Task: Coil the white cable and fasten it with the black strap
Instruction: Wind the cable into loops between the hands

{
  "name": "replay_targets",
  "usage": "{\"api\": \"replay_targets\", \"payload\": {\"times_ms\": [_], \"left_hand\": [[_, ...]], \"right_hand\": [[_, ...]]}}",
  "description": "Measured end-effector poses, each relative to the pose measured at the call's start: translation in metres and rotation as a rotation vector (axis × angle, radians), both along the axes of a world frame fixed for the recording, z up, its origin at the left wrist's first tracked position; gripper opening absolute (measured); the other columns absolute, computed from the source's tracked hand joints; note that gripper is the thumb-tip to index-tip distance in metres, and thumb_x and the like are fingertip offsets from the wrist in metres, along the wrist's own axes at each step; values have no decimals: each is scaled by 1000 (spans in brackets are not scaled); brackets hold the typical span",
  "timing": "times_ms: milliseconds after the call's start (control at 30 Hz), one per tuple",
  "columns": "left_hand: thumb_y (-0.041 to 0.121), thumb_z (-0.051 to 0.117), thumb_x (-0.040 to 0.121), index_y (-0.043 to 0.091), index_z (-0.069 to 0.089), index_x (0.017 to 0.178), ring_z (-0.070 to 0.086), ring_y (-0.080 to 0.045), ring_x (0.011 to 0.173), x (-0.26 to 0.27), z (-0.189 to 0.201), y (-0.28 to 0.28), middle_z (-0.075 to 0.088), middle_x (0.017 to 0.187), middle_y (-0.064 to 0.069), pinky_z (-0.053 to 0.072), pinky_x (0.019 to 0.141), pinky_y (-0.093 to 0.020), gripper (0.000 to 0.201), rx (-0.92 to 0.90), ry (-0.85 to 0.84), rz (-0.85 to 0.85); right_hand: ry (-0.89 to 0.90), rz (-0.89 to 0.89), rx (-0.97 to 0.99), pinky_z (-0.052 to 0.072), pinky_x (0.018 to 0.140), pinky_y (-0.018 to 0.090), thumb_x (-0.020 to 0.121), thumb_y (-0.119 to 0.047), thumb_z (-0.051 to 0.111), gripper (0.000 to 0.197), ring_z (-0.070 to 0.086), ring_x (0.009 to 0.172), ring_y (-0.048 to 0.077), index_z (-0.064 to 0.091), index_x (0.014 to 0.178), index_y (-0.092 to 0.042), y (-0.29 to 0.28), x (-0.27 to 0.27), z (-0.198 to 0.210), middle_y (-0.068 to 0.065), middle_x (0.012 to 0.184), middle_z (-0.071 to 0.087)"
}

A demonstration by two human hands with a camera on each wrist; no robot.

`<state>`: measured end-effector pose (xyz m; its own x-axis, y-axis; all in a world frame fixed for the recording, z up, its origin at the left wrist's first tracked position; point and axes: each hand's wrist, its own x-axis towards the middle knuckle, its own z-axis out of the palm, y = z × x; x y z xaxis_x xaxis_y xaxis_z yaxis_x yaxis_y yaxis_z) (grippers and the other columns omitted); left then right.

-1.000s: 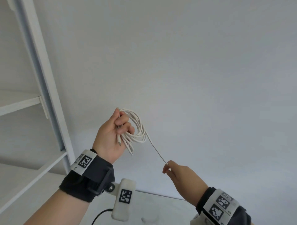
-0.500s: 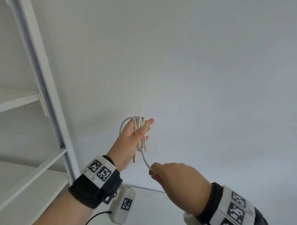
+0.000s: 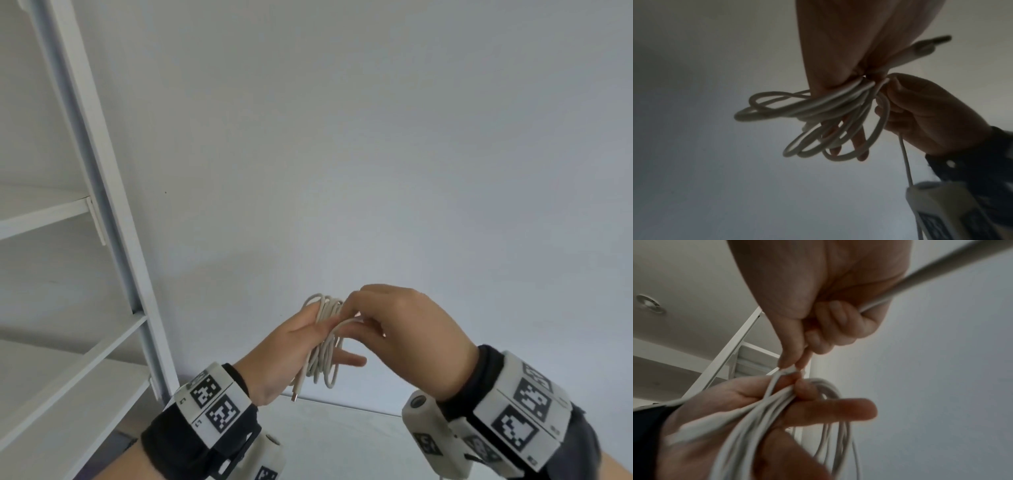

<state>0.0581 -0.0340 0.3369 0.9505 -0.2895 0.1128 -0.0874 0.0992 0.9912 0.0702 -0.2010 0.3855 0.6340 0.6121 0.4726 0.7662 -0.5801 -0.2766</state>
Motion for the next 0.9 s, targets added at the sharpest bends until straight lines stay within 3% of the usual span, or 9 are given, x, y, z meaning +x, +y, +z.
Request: {"api": "replay_targets", "payload": {"times_ms": [133,233,300,400,467,533,600,733,900], "left_hand": [[28,36,100,16,57,123,65,-43,100,-6,-10,-2,68,119,-5,43,100,-56,33,-53,69,-36],[31,36,100,14,53,130,59,-48,109,-11,-13,-5,60,129,-13,41,97,-63,38,-164,73,-142],[36,39,95,15,54,128,67,-45,91,-14,-13,-5,59,128,-20,44,95,-60,42,-249,104,-228],[38,41,91,6,59,102,69,-32,57,-21,-12,-7,65,114,-27,50,87,-50,38,-342,149,-309],[36,42,91,6,51,90,65,-28,47,-23,-11,-8,69,94,-26,51,81,-48,31,-393,146,-314],[33,41,93,7,46,88,57,-21,39,-23,-12,-8,64,67,-15,52,76,-44,27,-409,123,-293],[33,45,94,8,46,87,46,-13,34,-20,-13,-6,49,52,-2,53,68,-38,26,-437,124,-290],[33,54,92,7,51,87,36,-5,34,-14,-12,5,39,48,7,50,57,-29,26,-590,173,-350],[29,29,103,1,52,98,32,-16,45,-6,-4,18,34,57,-1,50,66,-33,36,-831,228,-521]], "right_hand": [[51,-14,57,47,59,29,74,-40,68,23,47,58,7,47,80,-31,-3,6,6,-10,64,52],[112,25,118,39,53,17,70,-35,73,25,46,56,6,49,73,-29,-5,14,5,-10,61,51],[205,50,197,37,53,14,67,-31,77,26,46,53,5,52,70,-26,-7,21,2,-10,59,52],[330,78,270,36,51,12,64,-27,81,28,42,49,4,54,68,-25,-8,31,-5,-19,53,51],[412,118,307,34,51,12,63,-26,81,27,39,48,3,54,68,-24,-8,38,-11,-21,49,49],[493,168,351,33,50,11,65,-25,79,25,37,48,2,55,67,-23,-9,45,-16,-20,49,49],[572,198,402,34,48,13,67,-25,77,22,37,47,2,56,66,-21,-9,51,-21,-18,50,51],[675,180,449,33,46,20,76,-24,71,21,36,45,8,55,63,-19,-11,59,-33,-13,46,48],[761,92,492,34,47,19,87,-16,57,26,35,44,8,52,62,-16,-16,61,-46,3,55,41]]}}
